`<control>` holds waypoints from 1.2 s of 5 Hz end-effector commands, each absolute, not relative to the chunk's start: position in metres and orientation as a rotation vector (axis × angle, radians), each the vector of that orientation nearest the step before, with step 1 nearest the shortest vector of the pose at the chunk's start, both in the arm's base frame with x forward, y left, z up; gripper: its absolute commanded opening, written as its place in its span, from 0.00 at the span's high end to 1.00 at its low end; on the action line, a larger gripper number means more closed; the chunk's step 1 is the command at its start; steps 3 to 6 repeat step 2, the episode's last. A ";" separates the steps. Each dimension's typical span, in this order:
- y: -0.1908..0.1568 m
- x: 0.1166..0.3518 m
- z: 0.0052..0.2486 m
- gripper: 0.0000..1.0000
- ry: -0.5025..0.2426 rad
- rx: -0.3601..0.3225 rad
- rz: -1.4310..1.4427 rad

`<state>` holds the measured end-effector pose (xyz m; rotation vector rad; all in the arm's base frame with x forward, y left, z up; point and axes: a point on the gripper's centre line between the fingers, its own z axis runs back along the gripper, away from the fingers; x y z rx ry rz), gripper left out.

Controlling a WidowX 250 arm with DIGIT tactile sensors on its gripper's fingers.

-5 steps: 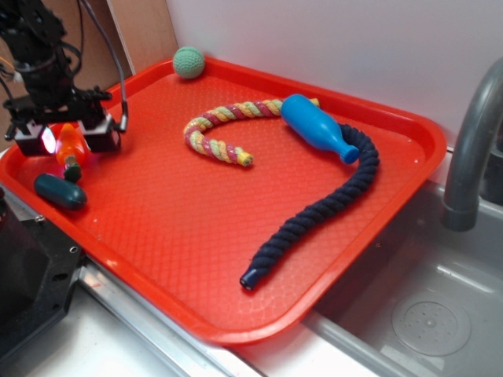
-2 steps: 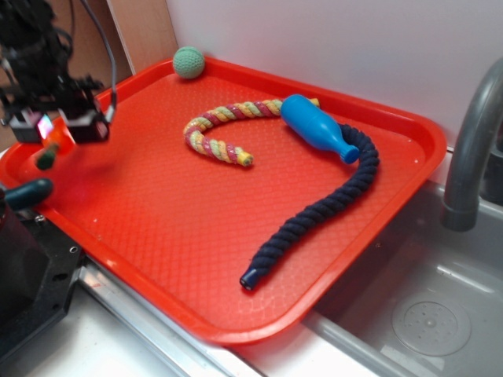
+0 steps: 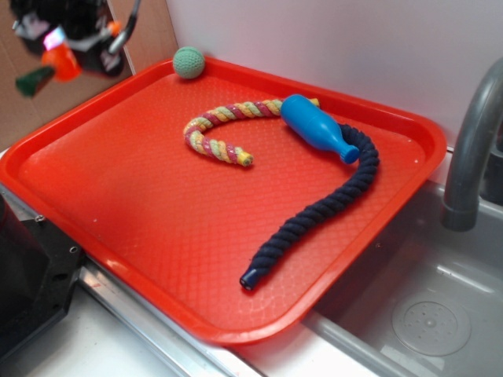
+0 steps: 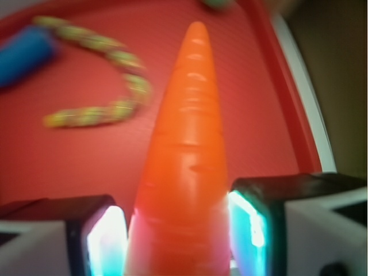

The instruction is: Grab the carrot.

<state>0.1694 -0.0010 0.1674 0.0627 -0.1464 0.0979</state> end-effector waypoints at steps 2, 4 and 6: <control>-0.030 0.165 0.197 1.00 -0.196 0.075 -0.061; -0.030 0.165 0.197 1.00 -0.196 0.075 -0.061; -0.030 0.165 0.197 1.00 -0.196 0.075 -0.061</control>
